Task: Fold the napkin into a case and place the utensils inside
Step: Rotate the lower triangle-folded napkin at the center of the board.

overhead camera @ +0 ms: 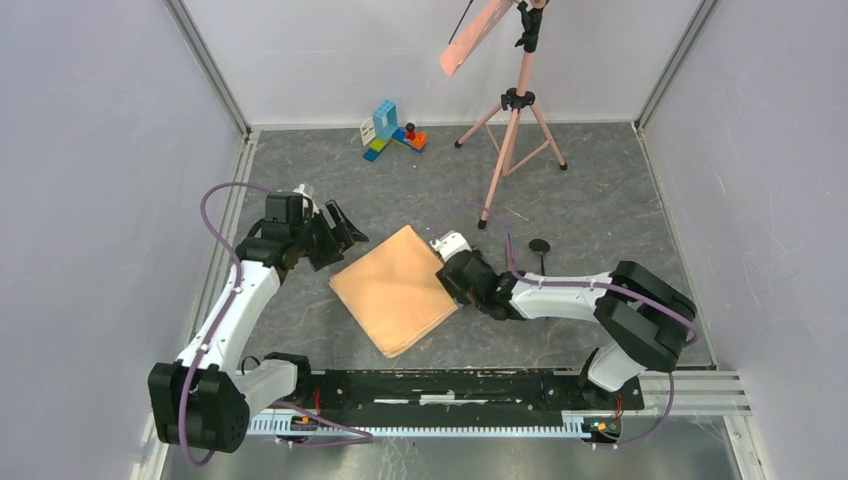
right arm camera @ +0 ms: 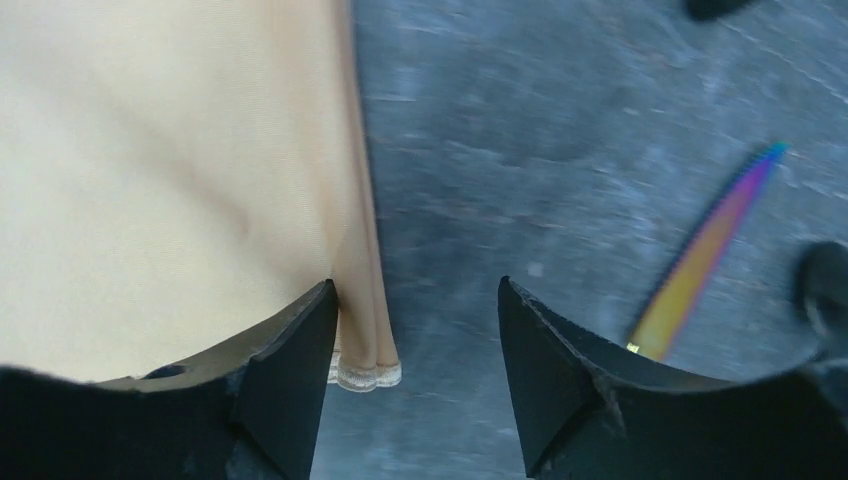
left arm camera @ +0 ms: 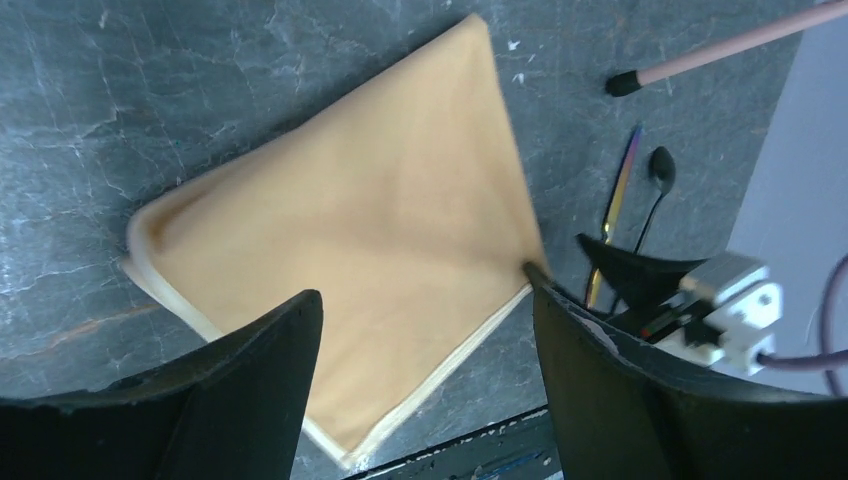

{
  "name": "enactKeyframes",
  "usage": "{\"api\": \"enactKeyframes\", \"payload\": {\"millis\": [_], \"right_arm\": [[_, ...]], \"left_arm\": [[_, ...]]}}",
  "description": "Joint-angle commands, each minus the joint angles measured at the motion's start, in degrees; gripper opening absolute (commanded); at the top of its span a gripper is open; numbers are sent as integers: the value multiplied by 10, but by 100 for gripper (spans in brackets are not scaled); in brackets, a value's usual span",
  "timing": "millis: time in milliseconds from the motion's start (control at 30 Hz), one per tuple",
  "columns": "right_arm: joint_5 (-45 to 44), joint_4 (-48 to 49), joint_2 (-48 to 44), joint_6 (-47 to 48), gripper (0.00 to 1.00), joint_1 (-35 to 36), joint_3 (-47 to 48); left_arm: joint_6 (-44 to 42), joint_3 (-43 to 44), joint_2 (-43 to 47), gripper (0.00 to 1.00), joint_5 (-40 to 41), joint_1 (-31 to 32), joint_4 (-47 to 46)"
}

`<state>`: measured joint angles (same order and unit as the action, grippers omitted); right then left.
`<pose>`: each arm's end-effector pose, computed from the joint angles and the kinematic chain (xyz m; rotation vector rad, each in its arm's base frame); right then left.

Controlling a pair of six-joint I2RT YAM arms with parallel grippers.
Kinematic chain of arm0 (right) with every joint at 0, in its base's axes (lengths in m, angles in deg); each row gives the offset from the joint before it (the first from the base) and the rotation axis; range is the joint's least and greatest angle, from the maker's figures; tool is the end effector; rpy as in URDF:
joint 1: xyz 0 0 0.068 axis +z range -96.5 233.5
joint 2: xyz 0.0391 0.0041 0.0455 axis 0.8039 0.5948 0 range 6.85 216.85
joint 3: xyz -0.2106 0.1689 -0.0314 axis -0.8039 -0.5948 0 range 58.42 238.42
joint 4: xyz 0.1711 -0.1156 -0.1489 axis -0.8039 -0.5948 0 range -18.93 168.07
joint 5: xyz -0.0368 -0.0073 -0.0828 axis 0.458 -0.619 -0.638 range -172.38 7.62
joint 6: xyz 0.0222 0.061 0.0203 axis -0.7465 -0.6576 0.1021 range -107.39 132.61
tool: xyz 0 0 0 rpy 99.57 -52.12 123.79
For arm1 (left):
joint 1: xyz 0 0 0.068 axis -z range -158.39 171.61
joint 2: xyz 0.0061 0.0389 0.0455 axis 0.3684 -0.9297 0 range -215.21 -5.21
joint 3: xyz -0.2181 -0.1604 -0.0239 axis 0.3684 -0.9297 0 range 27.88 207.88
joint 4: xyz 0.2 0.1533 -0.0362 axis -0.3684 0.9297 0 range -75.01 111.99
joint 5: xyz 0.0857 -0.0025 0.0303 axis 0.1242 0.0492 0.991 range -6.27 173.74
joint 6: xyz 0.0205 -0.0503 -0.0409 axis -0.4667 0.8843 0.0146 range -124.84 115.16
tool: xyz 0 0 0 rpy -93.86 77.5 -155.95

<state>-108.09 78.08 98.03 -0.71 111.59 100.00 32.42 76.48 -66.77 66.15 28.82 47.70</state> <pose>0.1813 0.2462 0.1404 -0.7032 2.2191 0.0685 0.2241 -0.0449 0.2598 -0.4841 2.3960 -0.7255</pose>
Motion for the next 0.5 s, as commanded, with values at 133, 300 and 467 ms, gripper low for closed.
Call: {"api": "enactKeyframes", "payload": {"millis": [133,300,467], "right_arm": [[93,-81,-23,71,76,-60,96],[190,-26,38,18,72,-100,187],[331,85,119,-61,56,-139,232]], "left_arm": [[32,-44,-66,84,-44,-10,-83],[44,-54,-111,83,-50,-11,-117],[46,-71,-127,82,-10,-19,-111]]}}
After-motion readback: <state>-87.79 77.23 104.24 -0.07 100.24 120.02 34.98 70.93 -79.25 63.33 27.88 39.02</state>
